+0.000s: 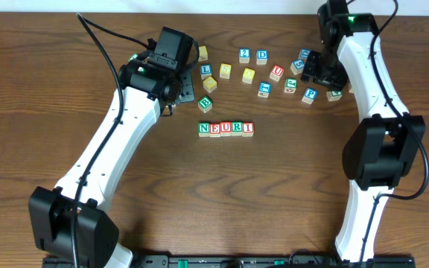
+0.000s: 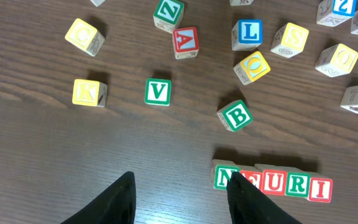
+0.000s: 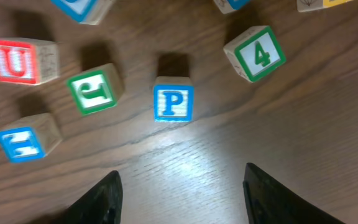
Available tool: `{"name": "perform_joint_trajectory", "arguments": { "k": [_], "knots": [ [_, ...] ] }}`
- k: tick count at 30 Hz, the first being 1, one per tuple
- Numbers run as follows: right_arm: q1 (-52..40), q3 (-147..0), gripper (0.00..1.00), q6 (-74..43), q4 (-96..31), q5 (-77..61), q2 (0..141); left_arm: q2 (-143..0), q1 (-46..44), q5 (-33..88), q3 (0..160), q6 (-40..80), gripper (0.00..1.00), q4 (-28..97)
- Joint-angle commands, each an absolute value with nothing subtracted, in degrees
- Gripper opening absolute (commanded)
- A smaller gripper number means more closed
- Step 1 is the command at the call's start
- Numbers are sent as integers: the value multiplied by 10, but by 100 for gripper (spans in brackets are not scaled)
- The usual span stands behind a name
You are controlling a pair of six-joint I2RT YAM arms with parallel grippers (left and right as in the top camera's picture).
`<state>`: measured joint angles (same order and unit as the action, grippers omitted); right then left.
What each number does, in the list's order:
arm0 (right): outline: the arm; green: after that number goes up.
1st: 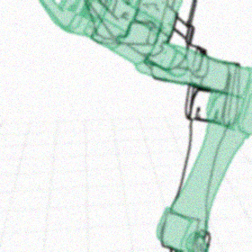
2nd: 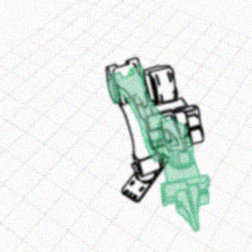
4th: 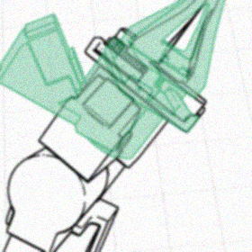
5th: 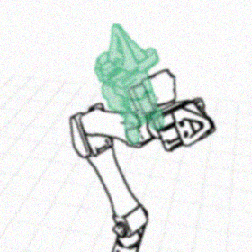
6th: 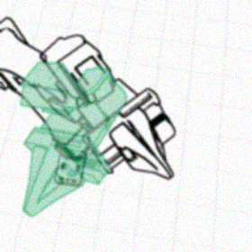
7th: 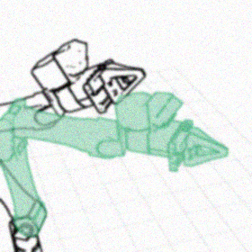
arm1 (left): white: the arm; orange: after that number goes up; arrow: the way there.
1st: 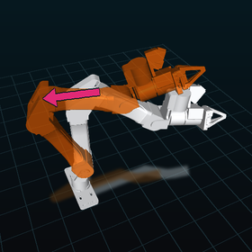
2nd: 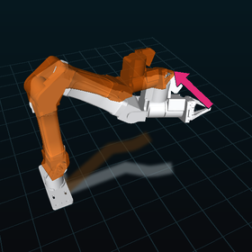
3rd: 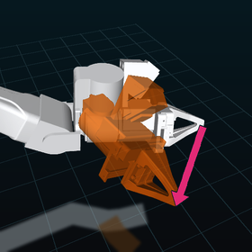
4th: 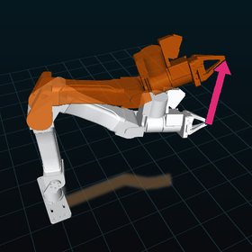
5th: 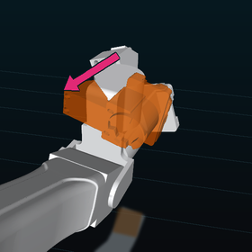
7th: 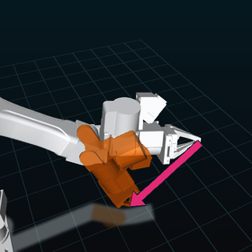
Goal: Spell out NEURIPS
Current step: 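Lower the right gripper and close it on the blue P block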
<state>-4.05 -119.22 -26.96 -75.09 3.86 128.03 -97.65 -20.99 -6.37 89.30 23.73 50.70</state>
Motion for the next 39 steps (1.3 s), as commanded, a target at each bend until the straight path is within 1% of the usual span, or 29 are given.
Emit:
{"name": "perform_joint_trajectory", "arguments": {
  "k": [1,10,16,21,35,38,39],
  "knots": [
    [-30,-1169,57,-283,-724,41,1276,-982,-208,-69,891,229,47,506],
    [-30,-1099,55,-283,-649,39,1276,-982,-208,-69,891,229,47,505],
    [-30,-1052,51,-283,-594,39,1276,-982,-208,-69,891,229,47,505],
    [-30,-1035,45,-283,-577,39,1276,-982,-208,-69,891,229,47,504],
    [-30,-995,42,-283,-539,39,1276,-982,-208,-69,891,229,47,503],
    [-30,-995,37,-283,-537,39,1276,-982,-208,-69,891,229,47,503],
    [-30,-995,34,-282,-537,39,1276,-982,-208,-69,891,229,47,503]
  ]
}}
